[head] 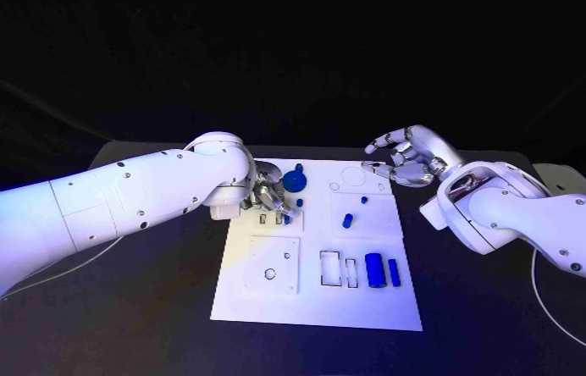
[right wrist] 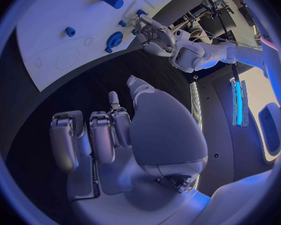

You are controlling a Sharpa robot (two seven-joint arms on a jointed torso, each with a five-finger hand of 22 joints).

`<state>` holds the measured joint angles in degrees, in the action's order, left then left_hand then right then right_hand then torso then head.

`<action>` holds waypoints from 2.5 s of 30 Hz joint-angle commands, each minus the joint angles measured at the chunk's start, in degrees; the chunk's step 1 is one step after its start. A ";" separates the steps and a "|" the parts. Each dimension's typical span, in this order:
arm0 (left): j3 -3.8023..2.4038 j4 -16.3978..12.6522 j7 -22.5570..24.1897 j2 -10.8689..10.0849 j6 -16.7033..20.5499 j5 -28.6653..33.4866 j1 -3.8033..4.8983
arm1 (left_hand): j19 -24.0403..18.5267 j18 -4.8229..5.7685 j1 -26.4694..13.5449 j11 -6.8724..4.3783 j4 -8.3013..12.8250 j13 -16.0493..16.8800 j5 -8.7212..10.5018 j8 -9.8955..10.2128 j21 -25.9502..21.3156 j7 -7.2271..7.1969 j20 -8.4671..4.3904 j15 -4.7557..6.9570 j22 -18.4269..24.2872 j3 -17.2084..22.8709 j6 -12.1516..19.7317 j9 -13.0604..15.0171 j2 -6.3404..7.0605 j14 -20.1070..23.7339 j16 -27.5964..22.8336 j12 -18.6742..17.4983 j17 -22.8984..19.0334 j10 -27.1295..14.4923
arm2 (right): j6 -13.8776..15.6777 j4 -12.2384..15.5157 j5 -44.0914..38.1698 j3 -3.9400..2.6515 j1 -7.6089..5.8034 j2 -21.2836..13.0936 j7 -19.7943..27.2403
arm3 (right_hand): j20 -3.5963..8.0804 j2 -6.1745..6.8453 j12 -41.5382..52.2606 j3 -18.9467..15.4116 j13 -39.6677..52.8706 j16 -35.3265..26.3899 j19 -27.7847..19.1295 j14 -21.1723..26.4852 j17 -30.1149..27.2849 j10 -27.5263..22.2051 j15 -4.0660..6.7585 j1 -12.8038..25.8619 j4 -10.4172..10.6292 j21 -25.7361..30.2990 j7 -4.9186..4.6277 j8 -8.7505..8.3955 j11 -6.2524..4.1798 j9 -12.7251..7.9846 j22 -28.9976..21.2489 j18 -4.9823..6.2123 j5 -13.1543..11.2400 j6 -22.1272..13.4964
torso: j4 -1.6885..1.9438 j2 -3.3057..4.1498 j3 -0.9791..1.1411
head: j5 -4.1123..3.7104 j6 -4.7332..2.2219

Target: Assemble the parts on the task board

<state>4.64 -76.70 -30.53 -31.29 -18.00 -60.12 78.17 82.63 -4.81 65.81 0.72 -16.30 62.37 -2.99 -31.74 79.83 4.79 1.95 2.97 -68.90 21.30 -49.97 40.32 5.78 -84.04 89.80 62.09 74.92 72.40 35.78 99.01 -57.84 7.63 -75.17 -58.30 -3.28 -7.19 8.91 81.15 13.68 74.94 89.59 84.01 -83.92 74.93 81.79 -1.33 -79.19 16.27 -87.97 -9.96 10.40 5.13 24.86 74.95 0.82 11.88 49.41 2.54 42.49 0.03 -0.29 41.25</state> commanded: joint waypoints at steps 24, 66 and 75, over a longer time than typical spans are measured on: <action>-0.01 0.00 0.50 -0.25 1.49 6.36 0.05 | 0.28 0.96 5.40 -0.67 11.44 -0.64 -2.10 -2.96 0.73 -0.33 -0.23 0.65 -1.00 24.96 1.72 5.40 3.07 -5.96 0.20 -0.07 15.08 0.37 | -1.02 -0.17 -0.51 0.03 0.21 0.08 -0.37 | 0.31 -0.01 -0.15 0.37 7.43 -0.26 4.81 -5.64 13.47 -0.29 0.45 0.24 0.16 -0.11 0.09 0.28 -0.04 0.09 13.61 -0.27 0.32 0.33 | 0.02 0.07 0.02 | -0.08 0.28; 0.73 -5.85 1.12 -5.44 10.57 0.89 -1.41 | 1.79 1.65 -1.14 -1.90 15.46 3.74 -19.58 -5.98 2.71 -1.57 -0.81 1.68 -4.99 28.47 -0.89 10.52 6.31 -5.96 0.20 5.11 15.08 4.94 | -0.82 -0.30 -0.42 0.05 0.32 -0.42 -0.21 | 0.35 -0.16 -0.28 0.44 7.31 -0.33 4.68 -5.60 13.33 -0.39 0.48 0.71 0.30 0.11 0.12 0.40 -0.07 0.13 13.45 -0.21 0.52 0.41 | -0.03 0.11 0.09 | 0.60 0.77; 0.82 -5.32 0.83 -5.12 8.36 0.08 -1.43 | 1.94 1.74 -1.45 -2.02 15.27 3.64 -19.54 -6.12 2.93 -1.75 -0.84 1.77 -5.46 28.33 -1.13 10.67 6.28 -5.96 0.20 5.05 15.08 5.03 | -0.80 -0.22 -0.42 0.05 0.32 -0.47 -0.24 | 0.36 -0.18 -0.33 0.45 7.25 -0.34 4.67 -5.60 13.30 -0.44 0.49 0.84 0.30 0.14 0.13 0.42 -0.08 0.14 13.42 -0.20 0.54 0.42 | -0.09 0.16 0.12 | 0.64 0.82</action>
<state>5.47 -82.02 -29.93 -36.59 -7.75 -59.03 76.76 83.76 -3.91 64.81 -1.22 -10.79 66.06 -22.19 -37.62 82.54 3.86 1.23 4.25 -74.31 40.03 -49.89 50.63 12.24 -84.01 89.80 67.01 74.91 77.03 35.52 98.72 -57.84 7.68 -74.89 -58.76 -3.61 -7.19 8.67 81.15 13.84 74.91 89.59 84.01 -83.93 74.94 81.79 -1.33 -78.95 16.43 -87.97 -9.96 10.62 5.13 24.93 74.90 0.82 12.10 49.41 2.49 42.63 0.14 0.35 42.05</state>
